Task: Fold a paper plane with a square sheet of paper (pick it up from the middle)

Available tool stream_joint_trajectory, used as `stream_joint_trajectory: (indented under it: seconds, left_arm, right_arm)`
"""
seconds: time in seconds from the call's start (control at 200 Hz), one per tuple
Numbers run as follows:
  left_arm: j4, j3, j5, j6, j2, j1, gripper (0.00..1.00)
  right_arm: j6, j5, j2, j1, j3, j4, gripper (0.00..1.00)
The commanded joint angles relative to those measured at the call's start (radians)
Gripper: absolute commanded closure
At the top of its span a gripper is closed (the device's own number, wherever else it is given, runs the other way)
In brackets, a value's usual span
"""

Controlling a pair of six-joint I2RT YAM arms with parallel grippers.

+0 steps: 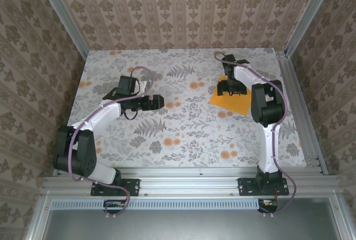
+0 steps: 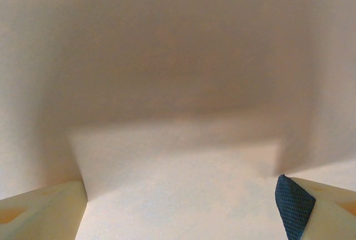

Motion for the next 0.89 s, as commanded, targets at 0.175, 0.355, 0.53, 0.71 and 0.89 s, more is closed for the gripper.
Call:
stream_joint_trajectory:
  seconds: [0.175, 0.355, 0.53, 0.71, 0.89]
  left_arm:
    - [-0.023, 0.021, 0.014, 0.003, -0.008, -0.008, 0.0]
    - [-0.045, 0.002, -0.005, 0.017, -0.043, -0.004, 0.0]
    - [-0.065, -0.022, -0.018, 0.016, -0.088, 0.007, 0.0]
    - [-0.082, -0.075, -0.027, -0.008, -0.153, 0.025, 0.0]
    - [-0.092, -0.106, -0.025, -0.019, -0.189, 0.034, 0.0]
  right_arm:
    - [0.032, -0.07, 0.01, 0.111, 0.019, -0.103, 0.1]
    - [0.06, -0.102, 0.004, 0.21, 0.006, -0.077, 0.1]
    - [0.036, -0.128, -0.018, 0.313, -0.04, -0.023, 0.1]
    - [-0.037, -0.132, -0.046, 0.408, -0.094, 0.031, 0.1]
    - [-0.079, -0.149, -0.071, 0.471, -0.135, 0.063, 0.1]
